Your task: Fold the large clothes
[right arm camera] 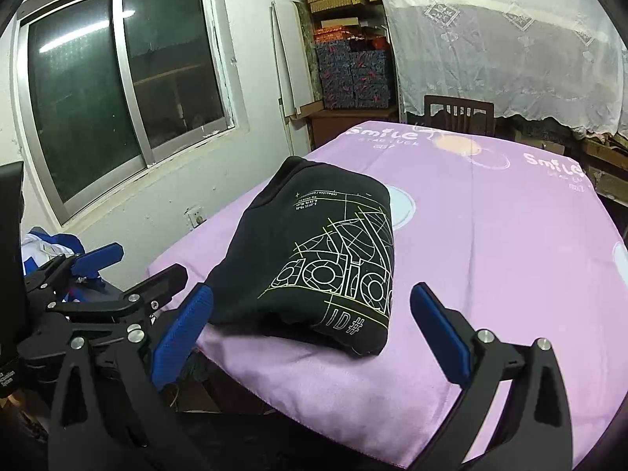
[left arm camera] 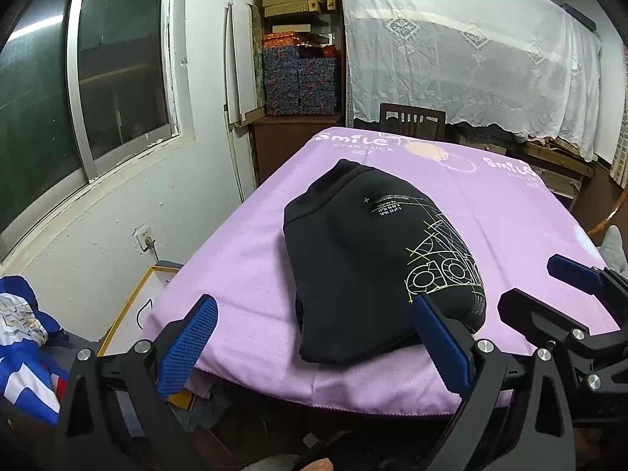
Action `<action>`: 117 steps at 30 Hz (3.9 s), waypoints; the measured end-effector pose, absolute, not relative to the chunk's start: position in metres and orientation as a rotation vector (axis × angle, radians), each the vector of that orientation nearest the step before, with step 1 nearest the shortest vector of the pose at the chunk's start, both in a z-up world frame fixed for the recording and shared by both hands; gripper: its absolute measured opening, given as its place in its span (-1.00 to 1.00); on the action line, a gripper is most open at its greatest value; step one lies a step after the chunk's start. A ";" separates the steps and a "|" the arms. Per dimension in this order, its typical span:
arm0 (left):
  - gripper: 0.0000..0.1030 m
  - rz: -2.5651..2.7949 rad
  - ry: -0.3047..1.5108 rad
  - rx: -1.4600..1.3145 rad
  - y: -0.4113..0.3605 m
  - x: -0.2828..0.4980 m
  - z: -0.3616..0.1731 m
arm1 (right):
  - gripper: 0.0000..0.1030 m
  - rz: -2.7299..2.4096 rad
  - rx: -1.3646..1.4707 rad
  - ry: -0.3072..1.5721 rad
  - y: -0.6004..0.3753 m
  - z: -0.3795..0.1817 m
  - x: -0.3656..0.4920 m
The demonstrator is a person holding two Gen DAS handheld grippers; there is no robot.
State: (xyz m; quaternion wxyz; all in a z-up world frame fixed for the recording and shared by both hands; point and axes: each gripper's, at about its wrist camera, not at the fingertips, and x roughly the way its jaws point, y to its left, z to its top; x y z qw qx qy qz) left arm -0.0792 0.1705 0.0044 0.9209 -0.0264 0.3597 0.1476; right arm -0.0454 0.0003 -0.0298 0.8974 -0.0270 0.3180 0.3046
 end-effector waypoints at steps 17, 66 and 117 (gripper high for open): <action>0.93 0.294 0.752 -0.053 0.170 -0.077 0.002 | 0.91 0.625 -0.025 0.671 -0.001 -0.033 -0.045; 0.93 0.283 0.738 -0.038 0.171 -0.077 -0.002 | 0.91 0.628 0.006 0.691 -0.005 -0.034 -0.042; 0.93 0.264 0.745 -0.063 0.180 -0.075 -0.004 | 0.91 0.630 0.015 0.698 -0.008 -0.033 -0.043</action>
